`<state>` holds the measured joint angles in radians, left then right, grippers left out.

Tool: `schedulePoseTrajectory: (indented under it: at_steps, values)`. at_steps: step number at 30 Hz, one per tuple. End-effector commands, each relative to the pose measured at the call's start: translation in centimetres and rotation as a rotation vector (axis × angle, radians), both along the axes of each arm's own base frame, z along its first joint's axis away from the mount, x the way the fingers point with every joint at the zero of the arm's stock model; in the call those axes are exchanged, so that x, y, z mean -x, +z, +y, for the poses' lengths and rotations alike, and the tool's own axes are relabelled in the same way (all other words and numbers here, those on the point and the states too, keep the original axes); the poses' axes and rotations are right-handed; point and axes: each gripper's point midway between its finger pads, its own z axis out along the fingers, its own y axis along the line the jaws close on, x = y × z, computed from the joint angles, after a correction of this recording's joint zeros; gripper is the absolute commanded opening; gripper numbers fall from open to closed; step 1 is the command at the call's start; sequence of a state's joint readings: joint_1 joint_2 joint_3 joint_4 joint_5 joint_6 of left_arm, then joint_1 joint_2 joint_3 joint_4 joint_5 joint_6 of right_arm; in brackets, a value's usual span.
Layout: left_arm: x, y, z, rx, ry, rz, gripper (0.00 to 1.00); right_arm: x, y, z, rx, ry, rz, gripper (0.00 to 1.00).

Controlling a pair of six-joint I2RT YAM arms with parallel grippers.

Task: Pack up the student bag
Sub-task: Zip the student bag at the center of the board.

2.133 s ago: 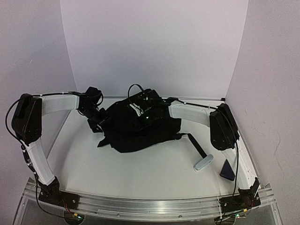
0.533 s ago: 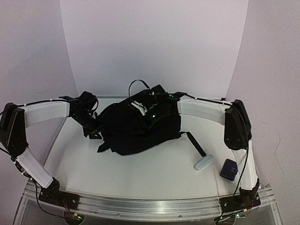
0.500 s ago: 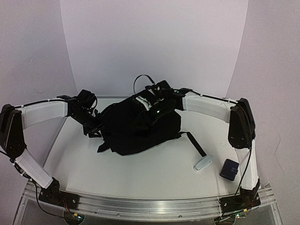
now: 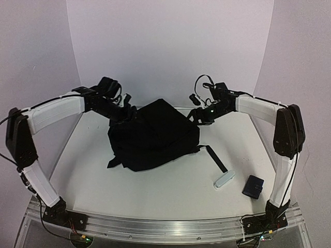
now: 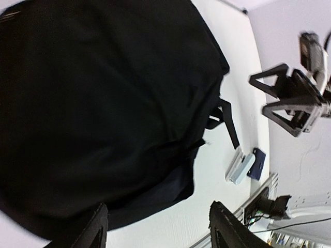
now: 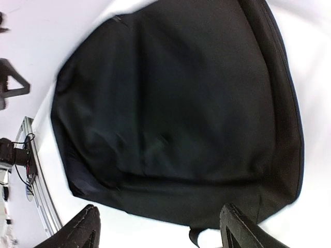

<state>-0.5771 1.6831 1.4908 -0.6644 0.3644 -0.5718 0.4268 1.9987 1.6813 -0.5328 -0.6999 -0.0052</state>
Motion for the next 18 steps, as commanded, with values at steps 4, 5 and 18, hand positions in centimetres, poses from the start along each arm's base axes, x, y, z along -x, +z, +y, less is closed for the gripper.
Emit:
schedulePoseTrajectory:
  at_steps: [4,5,18]
  values:
    - [-1.6,-1.2,-10.0,0.051,-0.207,-0.029,0.62,-2.9,-3.7,-2.0,0.087,-0.151,0.06,0.8]
    - [-1.6,-1.5,-10.9,0.051,-0.226,-0.022,0.61,-3.3,-3.9,-2.0,0.095,-0.163,0.058,0.81]
    - [-0.7,-6.6,-14.6,-0.025,-0.273,0.079,0.59,-5.1,-7.7,-2.9,0.169,-0.248,0.101,0.89]
